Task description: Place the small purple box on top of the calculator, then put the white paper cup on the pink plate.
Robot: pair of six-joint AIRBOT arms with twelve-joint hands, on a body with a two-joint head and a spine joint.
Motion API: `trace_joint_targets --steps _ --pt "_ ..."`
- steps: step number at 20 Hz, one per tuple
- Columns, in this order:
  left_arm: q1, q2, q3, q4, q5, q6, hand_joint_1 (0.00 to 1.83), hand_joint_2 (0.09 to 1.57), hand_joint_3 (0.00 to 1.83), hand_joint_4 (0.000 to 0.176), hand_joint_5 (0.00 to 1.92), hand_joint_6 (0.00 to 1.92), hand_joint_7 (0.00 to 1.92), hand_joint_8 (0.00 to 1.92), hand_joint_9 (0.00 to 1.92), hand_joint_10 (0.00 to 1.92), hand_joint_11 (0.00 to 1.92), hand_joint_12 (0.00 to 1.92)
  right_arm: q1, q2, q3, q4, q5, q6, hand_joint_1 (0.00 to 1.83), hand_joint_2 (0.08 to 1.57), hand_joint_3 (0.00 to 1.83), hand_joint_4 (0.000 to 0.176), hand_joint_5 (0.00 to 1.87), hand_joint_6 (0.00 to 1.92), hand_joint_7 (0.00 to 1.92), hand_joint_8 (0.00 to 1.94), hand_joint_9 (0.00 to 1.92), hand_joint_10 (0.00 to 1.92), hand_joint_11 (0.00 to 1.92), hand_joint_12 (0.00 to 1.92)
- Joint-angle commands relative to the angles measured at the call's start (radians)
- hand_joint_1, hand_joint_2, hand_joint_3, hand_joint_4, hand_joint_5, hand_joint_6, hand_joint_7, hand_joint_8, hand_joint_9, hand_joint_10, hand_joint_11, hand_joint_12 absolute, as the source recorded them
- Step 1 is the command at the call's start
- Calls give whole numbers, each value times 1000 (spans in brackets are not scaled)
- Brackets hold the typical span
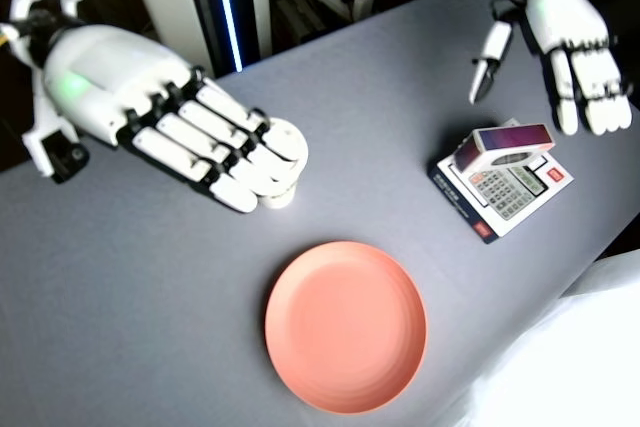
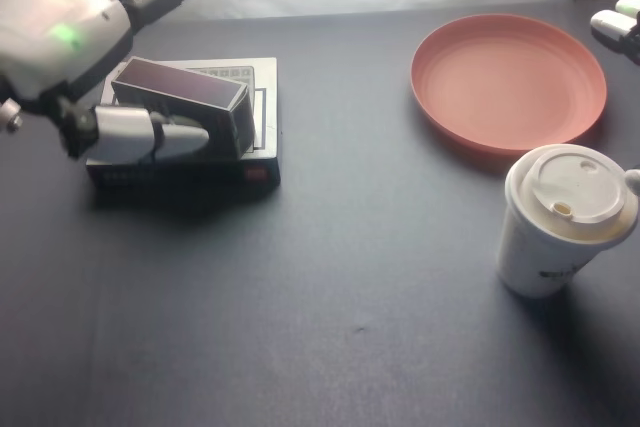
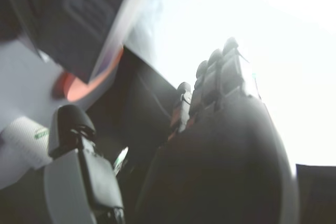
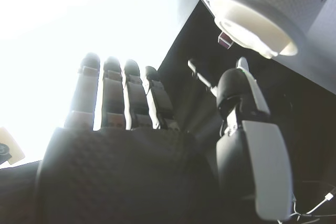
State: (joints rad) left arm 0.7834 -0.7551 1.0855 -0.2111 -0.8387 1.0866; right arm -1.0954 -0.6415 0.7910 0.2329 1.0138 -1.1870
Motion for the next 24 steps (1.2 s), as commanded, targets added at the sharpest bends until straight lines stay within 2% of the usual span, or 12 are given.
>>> trace_joint_targets --steps 1,4,5,6,7,11,14,15,16,17,21,24 --pt "-3 15 -8 21 -184 -28 567 1013 25 112 0 0 0 0 0 0 0 0 11 3 0 -21 136 15 477 1185 0 0 0 0 0 0 0 0 0 0" --pt "18 25 -25 80 -241 -112 499 1044 34 115 0 0 0 0 0 0 0 0 18 10 1 -65 135 61 567 1153 0 0 0 0 0 0 0 0 0 0" --pt "19 25 -26 109 -253 -149 537 1052 30 69 0 0 0 0 0 0 66 33 20 10 4 -80 128 79 571 1129 0 0 0 0 0 0 0 0 0 0" --pt "19 24 -27 124 -259 -167 537 1052 30 69 0 0 0 0 0 0 66 33 23 10 8 -88 121 93 571 1129 0 0 0 0 0 0 0 0 0 0" --pt "19 24 -30 145 -265 -186 576 1079 0 71 0 0 0 0 0 0 2 473 29 9 16 -102 104 113 512 1093 0 0 0 0 0 0 0 0 0 0" --pt "20 21 -41 175 -277 -201 652 1100 0 39 0 0 0 0 0 0 0 33 126 -36 60 -205 -39 190 597 1058 0 0 0 0 0 0 0 0 0 0" --pt "24 22 -39 175 -273 -204 622 1096 0 39 0 0 0 0 0 0 0 0 178 -71 89 -280 -127 251 598 1026 0 0 0 0 0 0 0 0 35 20" --pt "24 22 -38 175 -272 -204 626 1106 3 39 0 0 0 0 0 0 0 0 179 -73 93 -292 -137 269 602 1040 0 0 0 0 0 0 0 0 6 778" --pt "23 21 -38 175 -272 -204 626 1106 3 39 0 0 0 0 0 0 0 0 179 -74 97 -303 -147 287 602 1040 0 0 0 0 0 0 0 0 6 778" --pt "23 21 -39 175 -273 -204 615 1109 4 49 0 0 0 0 0 0 0 0 179 -74 99 -310 -155 296 629 1004 0 0 0 0 0 0 0 0 0 1699" --pt "24 19 -38 175 -270 -205 580 1107 2 13 0 0 0 0 0 0 0 0 182 -78 109 -333 -191 324 635 986 0 0 0 0 0 0 0 0 0 1921" --pt "24 16 -35 175 -269 -210 603 1107 2 24 0 0 0 0 0 0 0 0 187 -93 124 -359 -220 361 674 988 0 0 0 0 0 0 0 0 0 1921"
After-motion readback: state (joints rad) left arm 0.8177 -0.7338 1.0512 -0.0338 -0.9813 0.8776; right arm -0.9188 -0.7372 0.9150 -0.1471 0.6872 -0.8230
